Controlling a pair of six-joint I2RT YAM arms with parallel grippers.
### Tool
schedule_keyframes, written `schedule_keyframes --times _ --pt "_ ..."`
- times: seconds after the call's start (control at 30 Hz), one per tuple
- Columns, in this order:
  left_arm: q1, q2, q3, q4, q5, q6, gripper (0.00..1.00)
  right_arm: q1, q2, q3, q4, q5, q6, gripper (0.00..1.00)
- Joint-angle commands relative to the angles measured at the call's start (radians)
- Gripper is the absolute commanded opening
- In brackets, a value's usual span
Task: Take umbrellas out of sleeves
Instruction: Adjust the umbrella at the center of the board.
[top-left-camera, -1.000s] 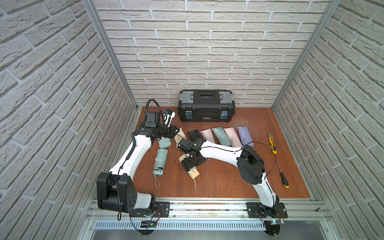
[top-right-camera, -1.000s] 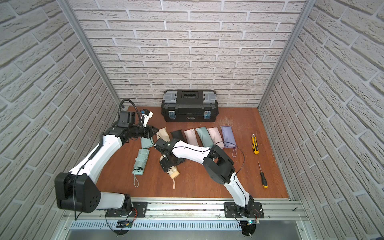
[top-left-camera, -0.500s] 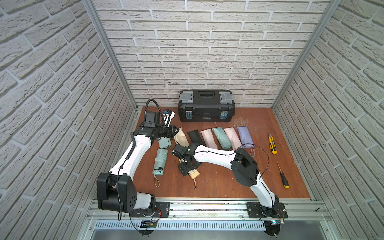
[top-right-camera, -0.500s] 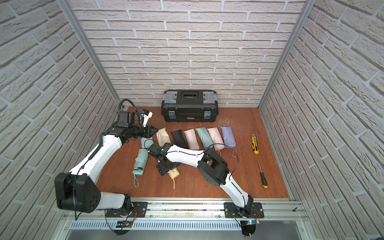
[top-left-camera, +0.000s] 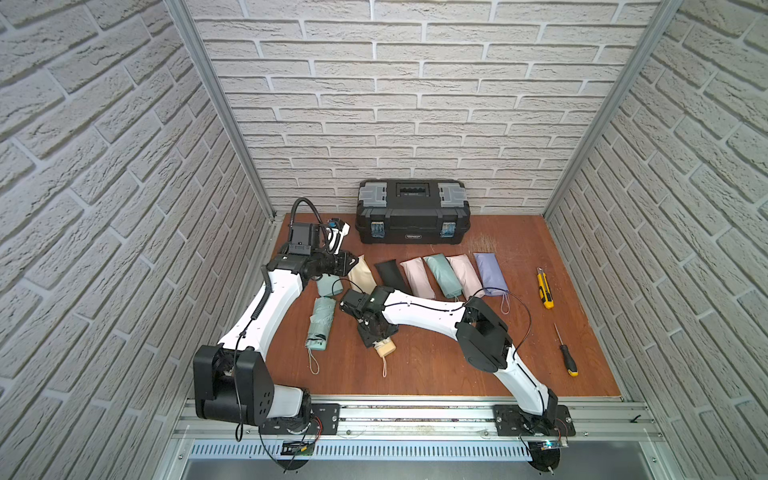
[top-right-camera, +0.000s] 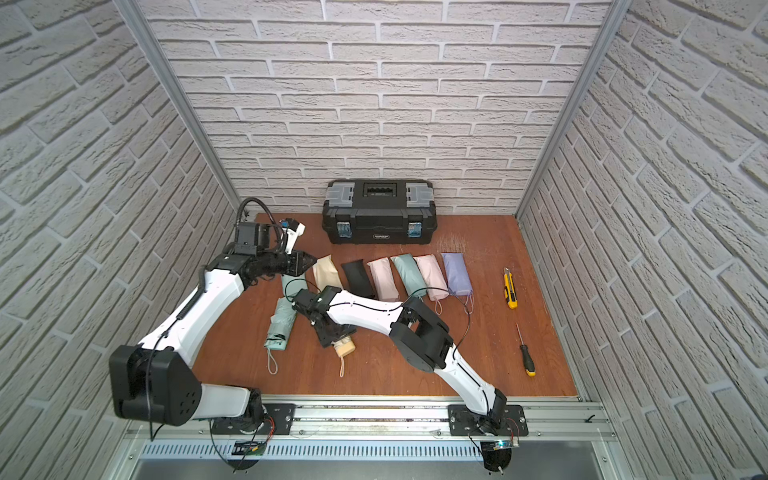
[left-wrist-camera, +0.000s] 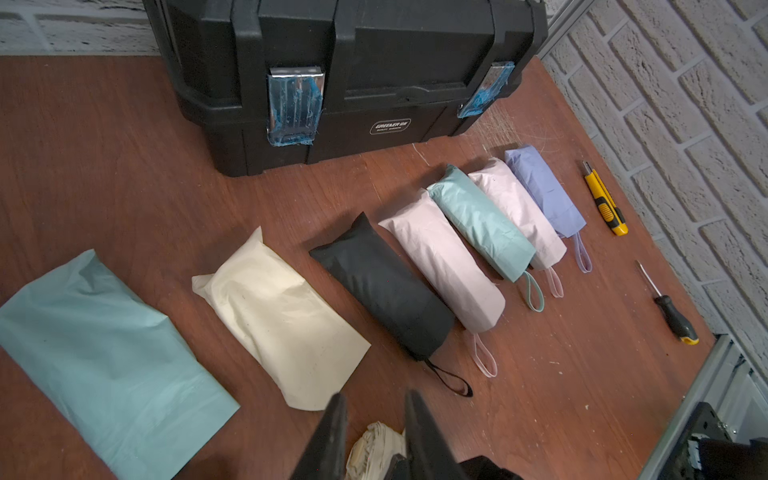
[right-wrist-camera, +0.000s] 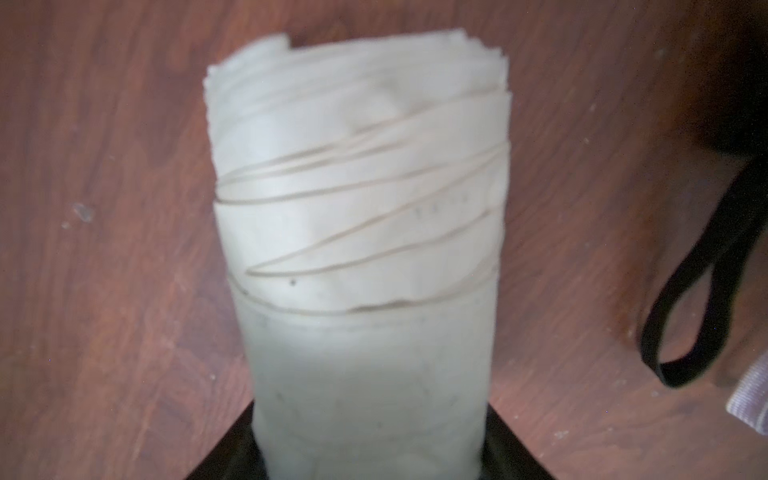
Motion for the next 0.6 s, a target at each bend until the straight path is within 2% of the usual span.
schedule_keyframes --times 0.0,0.27,0.57 --pt "0.008 -0.017 -0.003 0.015 0.012 0.001 0.27 -0.005 0.02 0.049 -0.006 -0.047 0.073 0.62" --pt "0.01 -0.019 0.0 0.016 0.02 -0.003 0.27 -0.057 0.054 0.069 0.035 -0.179 0.235 0.62" --pt "0.013 -0.025 -0.001 0.019 0.026 -0.006 0.27 -0.086 0.085 0.138 0.022 -0.177 0.314 0.63"
